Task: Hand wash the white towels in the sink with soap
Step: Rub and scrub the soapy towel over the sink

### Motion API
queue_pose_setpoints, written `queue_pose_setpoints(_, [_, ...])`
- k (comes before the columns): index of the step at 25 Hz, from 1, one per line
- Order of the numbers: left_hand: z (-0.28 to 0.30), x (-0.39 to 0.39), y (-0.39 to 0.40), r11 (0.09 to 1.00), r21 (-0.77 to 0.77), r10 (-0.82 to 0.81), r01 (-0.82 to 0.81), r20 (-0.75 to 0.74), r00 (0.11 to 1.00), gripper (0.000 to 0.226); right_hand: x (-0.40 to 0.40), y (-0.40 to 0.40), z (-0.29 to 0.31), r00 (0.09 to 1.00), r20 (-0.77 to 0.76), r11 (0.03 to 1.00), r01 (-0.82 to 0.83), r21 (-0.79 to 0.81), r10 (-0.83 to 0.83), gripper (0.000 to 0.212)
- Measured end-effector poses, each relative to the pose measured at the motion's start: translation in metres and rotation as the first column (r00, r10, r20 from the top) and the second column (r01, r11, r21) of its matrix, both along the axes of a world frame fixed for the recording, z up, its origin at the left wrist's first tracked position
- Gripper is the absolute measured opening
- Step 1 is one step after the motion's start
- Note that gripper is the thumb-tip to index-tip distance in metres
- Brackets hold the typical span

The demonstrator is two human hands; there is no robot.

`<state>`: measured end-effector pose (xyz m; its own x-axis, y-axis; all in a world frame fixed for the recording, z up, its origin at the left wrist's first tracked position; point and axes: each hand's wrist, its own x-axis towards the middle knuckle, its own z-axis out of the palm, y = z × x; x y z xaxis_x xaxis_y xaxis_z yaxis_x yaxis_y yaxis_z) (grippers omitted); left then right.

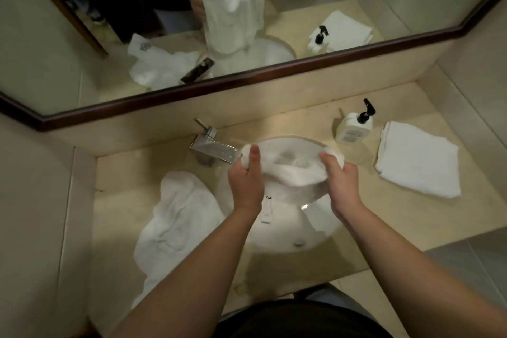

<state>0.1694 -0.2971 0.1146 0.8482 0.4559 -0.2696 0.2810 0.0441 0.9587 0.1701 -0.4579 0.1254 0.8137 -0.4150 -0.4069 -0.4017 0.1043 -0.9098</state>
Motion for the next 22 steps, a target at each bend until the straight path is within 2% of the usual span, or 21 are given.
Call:
queue_pose_setpoints(2, [0.022, 0.001, -0.001, 0.999, -0.043, -0.002, 0.005, 0.065, 0.998, 0.052, 0.001, 0.008, 0.021, 0.997, 0.043, 0.997, 0.058, 0.055, -0.061, 0.018])
queue_pose_setpoints(4, [0.039, 0.003, -0.003, 0.996, -0.089, 0.039, -0.031, 0.099, 0.994, 0.044, 0.006, 0.014, 0.041, 0.993, 0.043, 0.976, 0.1, 0.193, -0.11, 0.017])
queue_pose_setpoints(6, [0.051, 0.005, -0.01, 0.991, -0.13, 0.027, -0.016, 0.083, 0.996, 0.045, 0.008, 0.025, 0.059, 0.996, 0.03, 0.94, 0.072, 0.333, -0.087, 0.018])
queue_pose_setpoints(7, [0.057, 0.005, -0.014, 0.988, -0.152, -0.008, 0.018, 0.07, 0.998, 0.048, 0.008, 0.033, 0.066, 0.998, 0.025, 0.944, 0.039, 0.327, -0.05, 0.021])
queue_pose_setpoints(9, [0.066, 0.002, -0.025, 0.978, -0.186, -0.082, 0.09, 0.051, 0.995, 0.05, 0.007, 0.049, 0.077, 0.999, 0.046, 0.983, 0.006, 0.182, -0.015, 0.029])
queue_pose_setpoints(11, [0.072, -0.004, -0.037, 0.969, -0.224, -0.101, 0.102, 0.016, 0.995, 0.048, 0.009, 0.06, 0.086, 0.992, 0.087, 0.994, 0.09, 0.065, -0.095, 0.035])
queue_pose_setpoints(13, [0.082, -0.005, -0.045, 0.954, -0.299, -0.018, 0.006, -0.038, 0.999, 0.044, 0.014, 0.062, 0.086, 0.984, 0.069, 0.985, 0.16, 0.064, -0.165, 0.039])
queue_pose_setpoints(14, [0.086, 0.0, -0.046, 0.938, -0.336, 0.057, -0.08, -0.076, 0.995, 0.04, 0.014, 0.063, 0.083, 0.988, 0.059, 0.989, 0.137, 0.062, -0.14, 0.038])
queue_pose_setpoints(16, [0.087, 0.014, -0.041, 0.901, -0.388, 0.141, -0.194, -0.16, 0.977, 0.032, 0.002, 0.07, 0.072, 0.998, 0.067, 1.0, 0.006, -0.017, -0.005, 0.043])
queue_pose_setpoints(17, [0.087, 0.018, -0.036, 0.897, -0.401, 0.127, -0.186, -0.17, 0.977, 0.032, -0.006, 0.075, 0.068, 0.995, 0.081, 0.997, -0.055, -0.06, 0.06, 0.047])
queue_pose_setpoints(19, [0.083, 0.018, -0.034, 0.923, -0.375, 0.027, -0.084, -0.156, 0.987, 0.034, -0.012, 0.076, 0.066, 0.992, 0.097, 0.988, -0.064, -0.141, 0.078, 0.054])
queue_pose_setpoints(21, [0.076, 0.006, -0.045, 0.947, -0.313, -0.1, 0.066, -0.093, 0.991, 0.034, 0.006, 0.068, 0.064, 0.997, 0.077, 0.985, 0.04, -0.168, -0.027, 0.056])
queue_pose_setpoints(22, [0.075, 0.0, -0.051, 0.954, -0.272, -0.151, 0.128, -0.066, 0.986, 0.034, 0.019, 0.062, 0.064, 0.994, 0.054, 0.988, 0.096, -0.124, -0.09, 0.055])
